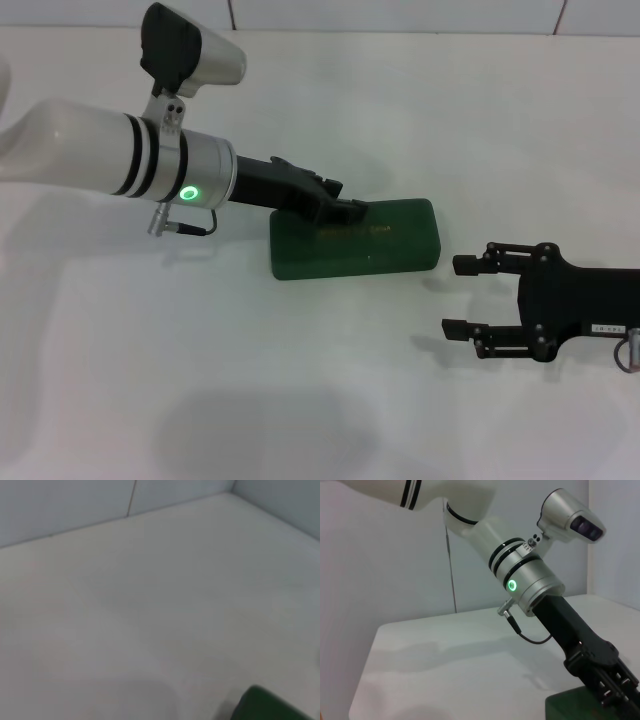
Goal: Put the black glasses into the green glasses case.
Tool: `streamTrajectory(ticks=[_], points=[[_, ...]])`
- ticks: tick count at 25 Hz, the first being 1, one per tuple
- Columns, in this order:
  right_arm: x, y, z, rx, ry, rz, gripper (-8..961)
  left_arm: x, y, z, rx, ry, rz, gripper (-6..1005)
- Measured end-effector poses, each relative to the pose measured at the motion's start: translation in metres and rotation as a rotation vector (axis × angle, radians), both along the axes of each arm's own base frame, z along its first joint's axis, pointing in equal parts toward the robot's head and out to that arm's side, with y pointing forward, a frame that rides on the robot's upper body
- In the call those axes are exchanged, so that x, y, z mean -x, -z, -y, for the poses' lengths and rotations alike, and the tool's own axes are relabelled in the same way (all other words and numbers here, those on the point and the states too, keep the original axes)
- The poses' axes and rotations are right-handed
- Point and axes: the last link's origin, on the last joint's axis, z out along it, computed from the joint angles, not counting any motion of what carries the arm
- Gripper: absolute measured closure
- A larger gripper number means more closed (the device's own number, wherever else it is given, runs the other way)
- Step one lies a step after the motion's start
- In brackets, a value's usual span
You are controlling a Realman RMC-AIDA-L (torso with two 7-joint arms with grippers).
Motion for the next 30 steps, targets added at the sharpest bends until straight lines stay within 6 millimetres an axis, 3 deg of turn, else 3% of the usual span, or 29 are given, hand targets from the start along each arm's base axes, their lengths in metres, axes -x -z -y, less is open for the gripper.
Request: streamTrajectory(ticks=[6, 10, 14, 19, 27, 30], points=[[0.005, -0.003, 0.002, 0.011, -0.034, -0.018, 228, -0.018, -0.025, 0.012, -0.066, 0.145, 0.245, 488], [0.016, -0.009, 0.008, 0.03, -0.106, -0.064, 228, -0.021, -0.061, 0.049, -0.12, 0.394, 0.492, 481], [0.023, -0.02, 0.013, -0.016, -0.18, -0.146, 228, 0.0, -0.089, 0.098, -0.159, 0.605, 0.616, 474], [0.029, -0.03, 0.014, -0.062, -0.232, -0.22, 228, 0.028, -0.089, 0.132, -0.172, 0.595, 0.614, 429], [0.025, -0.021, 0.017, -0.07, -0.234, -0.229, 228, 0.038, -0.077, 0.145, -0.173, 0.619, 0.59, 316], [0.025, -0.018, 0.016, -0.076, -0.245, -0.229, 228, 0.039, -0.075, 0.146, -0.164, 0.61, 0.591, 102]])
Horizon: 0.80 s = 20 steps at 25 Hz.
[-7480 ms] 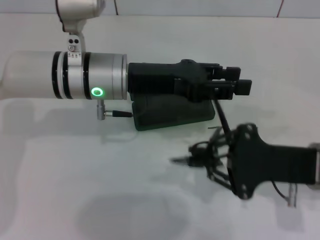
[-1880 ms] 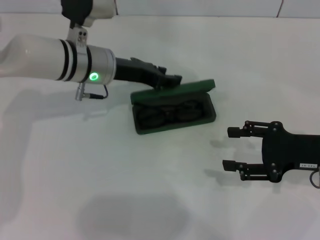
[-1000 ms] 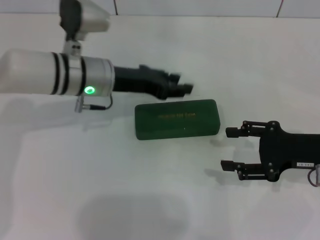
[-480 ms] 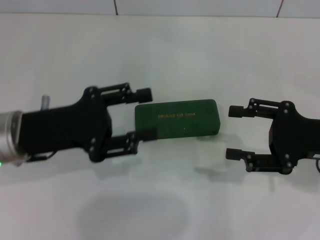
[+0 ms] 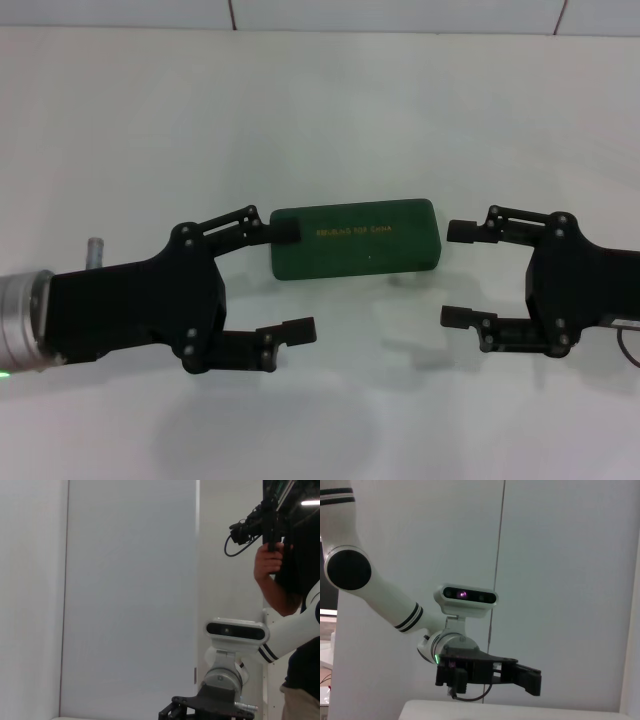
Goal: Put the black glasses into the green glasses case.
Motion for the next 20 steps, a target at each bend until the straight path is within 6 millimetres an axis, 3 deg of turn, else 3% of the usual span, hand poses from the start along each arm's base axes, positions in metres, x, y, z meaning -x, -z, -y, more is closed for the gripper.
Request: streamTrajectory(ticks=[20], points=[[-0.003, 0.013, -0.01, -0.04, 0.017, 0.037, 228, -0.005, 0.013, -0.002, -0.03, 0.06, -0.009, 107]])
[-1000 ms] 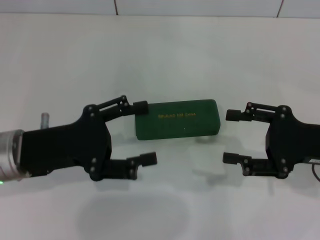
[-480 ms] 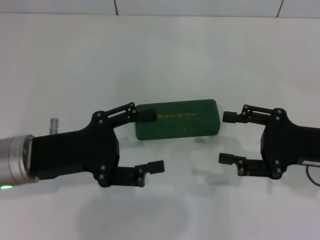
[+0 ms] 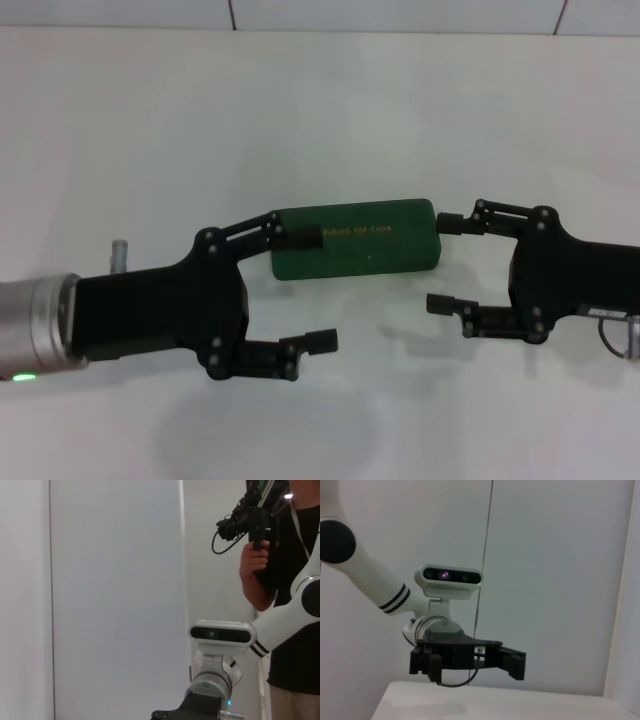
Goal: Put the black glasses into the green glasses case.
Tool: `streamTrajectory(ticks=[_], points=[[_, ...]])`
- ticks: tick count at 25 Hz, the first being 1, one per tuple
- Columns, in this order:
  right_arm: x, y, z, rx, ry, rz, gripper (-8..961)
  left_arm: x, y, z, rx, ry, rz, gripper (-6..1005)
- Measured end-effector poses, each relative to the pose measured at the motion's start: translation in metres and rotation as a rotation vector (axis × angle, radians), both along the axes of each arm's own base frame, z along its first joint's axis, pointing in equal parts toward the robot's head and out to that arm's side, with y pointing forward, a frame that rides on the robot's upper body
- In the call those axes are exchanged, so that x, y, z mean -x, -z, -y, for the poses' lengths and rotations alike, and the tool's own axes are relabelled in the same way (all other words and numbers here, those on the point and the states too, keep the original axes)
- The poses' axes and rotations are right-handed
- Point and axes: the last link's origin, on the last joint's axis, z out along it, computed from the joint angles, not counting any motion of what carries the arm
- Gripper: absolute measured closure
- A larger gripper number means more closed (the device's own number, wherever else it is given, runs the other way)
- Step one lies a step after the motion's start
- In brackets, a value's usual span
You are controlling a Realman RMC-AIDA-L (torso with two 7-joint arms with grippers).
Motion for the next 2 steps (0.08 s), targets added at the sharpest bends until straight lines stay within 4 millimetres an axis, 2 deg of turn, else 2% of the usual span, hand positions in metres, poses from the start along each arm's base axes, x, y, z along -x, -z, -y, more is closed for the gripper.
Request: streamTrajectory(ticks=[2], points=[[-0.0022, 0.0006, 0.0017, -0.002, 0.0, 0.004, 228, 0.001, 0.0017, 0.0018, -0.002, 0.002, -0.004, 107]])
